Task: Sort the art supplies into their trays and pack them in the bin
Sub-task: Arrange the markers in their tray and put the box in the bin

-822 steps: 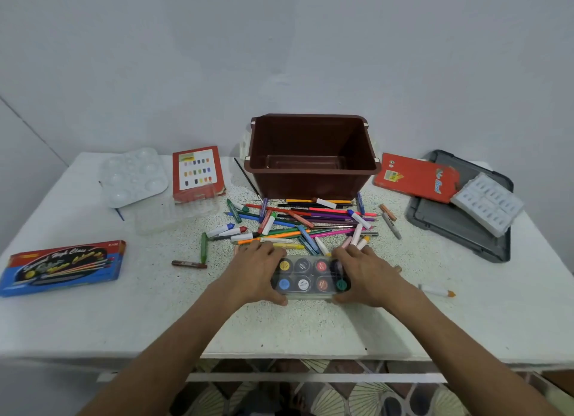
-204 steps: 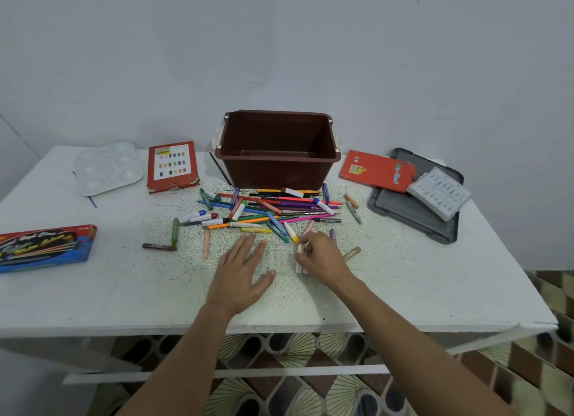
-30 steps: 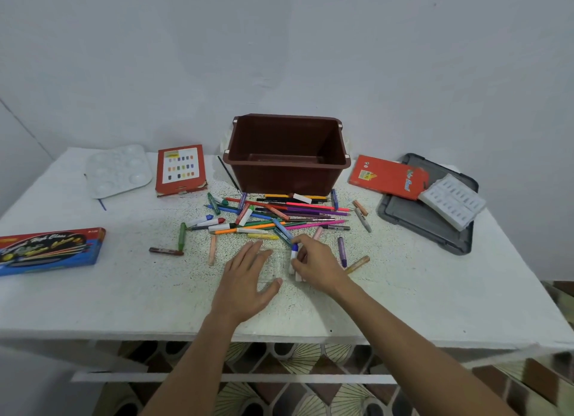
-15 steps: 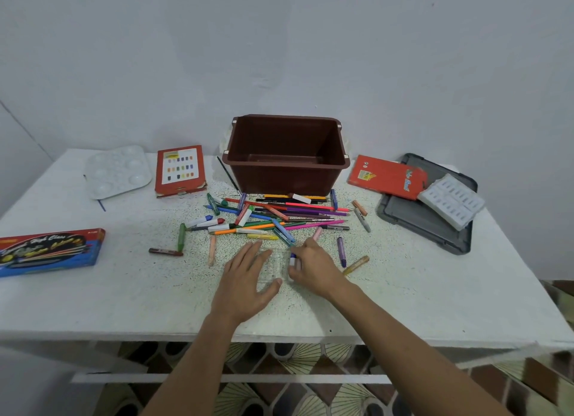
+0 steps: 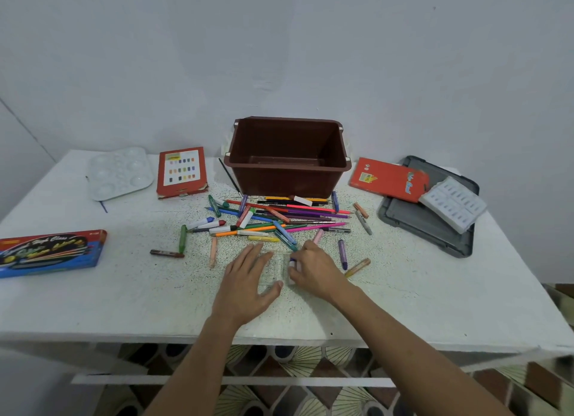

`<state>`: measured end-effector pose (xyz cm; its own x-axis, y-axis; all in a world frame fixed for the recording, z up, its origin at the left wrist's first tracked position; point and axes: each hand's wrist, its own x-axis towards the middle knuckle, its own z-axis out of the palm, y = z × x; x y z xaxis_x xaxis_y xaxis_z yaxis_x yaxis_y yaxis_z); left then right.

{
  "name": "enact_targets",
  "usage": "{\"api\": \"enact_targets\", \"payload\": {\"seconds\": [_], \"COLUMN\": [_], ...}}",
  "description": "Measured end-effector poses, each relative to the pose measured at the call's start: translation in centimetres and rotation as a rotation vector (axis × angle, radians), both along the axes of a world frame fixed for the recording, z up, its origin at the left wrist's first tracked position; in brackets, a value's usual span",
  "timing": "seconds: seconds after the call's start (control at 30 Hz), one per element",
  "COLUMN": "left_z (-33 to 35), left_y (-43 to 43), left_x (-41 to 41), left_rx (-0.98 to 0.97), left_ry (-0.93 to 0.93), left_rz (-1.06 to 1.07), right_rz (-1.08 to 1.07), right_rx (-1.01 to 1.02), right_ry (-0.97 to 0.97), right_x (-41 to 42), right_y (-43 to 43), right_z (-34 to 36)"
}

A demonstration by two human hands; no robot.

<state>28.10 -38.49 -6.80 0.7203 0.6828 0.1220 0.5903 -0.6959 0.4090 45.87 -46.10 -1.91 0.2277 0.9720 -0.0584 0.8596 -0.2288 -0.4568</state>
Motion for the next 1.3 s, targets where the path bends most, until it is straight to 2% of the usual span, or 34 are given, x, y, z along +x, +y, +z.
{"api": "enact_targets", "payload": {"seconds": [0.1,0.27,0.43,0.6,1.07,1.3], "left_z": [0.1,0.2,0.2,-0.1,0.2,0.1], "left_y": [0.0,0.0,0.0,0.0,0.0,0.0], "left_x": [0.0,0.0,0.0,0.0,0.1,0.1], "left_rx": [-0.002,-0.019,-0.025,-0.022,-0.03,-0.018], "left_ry": [-0.005,0.005,0.007,-0.01,0.02,0.018], "left_rz": [-0.004,0.002,0.004,0.01,0.0,-0.001], "right_rz": [-0.036,-0.265,-0.507,-0.609,-0.401,-0.226], "right_rx": [0.033,0.051,0.082,0.052,0.069,0.118], "right_ry": [0.089,0.186,0.053,-0.029,-0.117,-0.189], "right_x": [1.2,5.2,10.5,13.6,10.8,9.3], "right_y": [0.3,0.8,1.0,0.7,5.9,8.9], "right_z": [1.0,2.1,2.8,2.6,2.6,2.3]}}
